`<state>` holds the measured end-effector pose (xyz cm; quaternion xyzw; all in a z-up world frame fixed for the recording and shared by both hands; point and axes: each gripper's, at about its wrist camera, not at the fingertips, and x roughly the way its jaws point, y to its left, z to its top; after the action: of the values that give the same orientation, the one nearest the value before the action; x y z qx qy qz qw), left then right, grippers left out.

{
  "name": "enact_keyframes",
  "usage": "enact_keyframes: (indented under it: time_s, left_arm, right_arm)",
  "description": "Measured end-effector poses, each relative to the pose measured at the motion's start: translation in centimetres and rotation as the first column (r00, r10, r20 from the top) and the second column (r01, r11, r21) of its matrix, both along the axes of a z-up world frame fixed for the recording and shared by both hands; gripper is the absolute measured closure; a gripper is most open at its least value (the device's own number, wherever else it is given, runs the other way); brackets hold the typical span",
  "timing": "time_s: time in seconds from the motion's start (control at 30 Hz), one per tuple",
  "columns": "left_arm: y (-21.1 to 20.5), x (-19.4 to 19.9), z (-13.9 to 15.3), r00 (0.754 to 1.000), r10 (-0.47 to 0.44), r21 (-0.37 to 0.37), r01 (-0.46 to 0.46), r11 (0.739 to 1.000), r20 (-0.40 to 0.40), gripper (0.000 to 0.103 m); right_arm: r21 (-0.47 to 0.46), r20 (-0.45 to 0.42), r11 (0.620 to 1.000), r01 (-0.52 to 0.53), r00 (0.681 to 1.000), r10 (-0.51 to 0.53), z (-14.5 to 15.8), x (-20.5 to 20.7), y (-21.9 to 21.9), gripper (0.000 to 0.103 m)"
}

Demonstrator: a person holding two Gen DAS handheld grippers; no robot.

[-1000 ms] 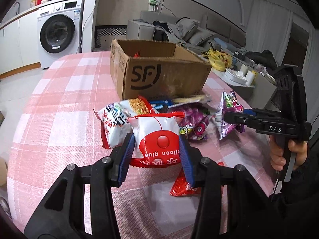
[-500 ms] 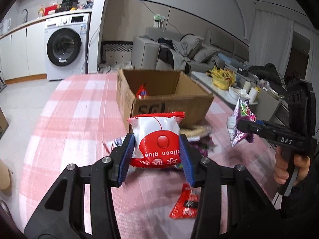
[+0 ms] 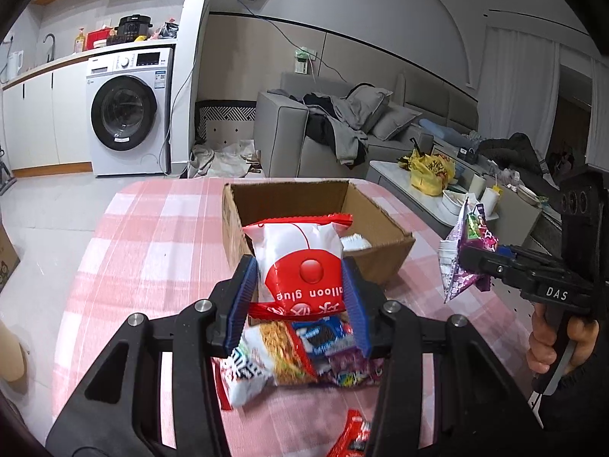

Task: Organize snacks
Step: 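Carry both held packets over the box and lower them inside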

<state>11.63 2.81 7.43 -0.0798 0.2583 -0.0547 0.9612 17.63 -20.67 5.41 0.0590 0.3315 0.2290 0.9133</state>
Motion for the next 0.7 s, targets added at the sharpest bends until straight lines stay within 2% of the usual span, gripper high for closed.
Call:
enact_keyframes:
  time_s: [0.4, 0.7]
  left_arm:
    - [0.2, 5.3, 1.0, 1.0, 0.016, 0.006, -0.016, 1.0, -0.005, 0.061]
    - [0.5, 9.1, 0.1, 1.0, 0.027, 0.0, -0.027, 1.0, -0.016, 0.061]
  right_arm:
    - [0.021, 0.001, 1.0, 0.016, 1.0, -0.016, 0.8, 4.4, 1.2, 0.055]
    - [0.026, 0.009, 0.999, 0.034, 0.999, -0.035, 0.9, 7.3, 2.0, 0.055]
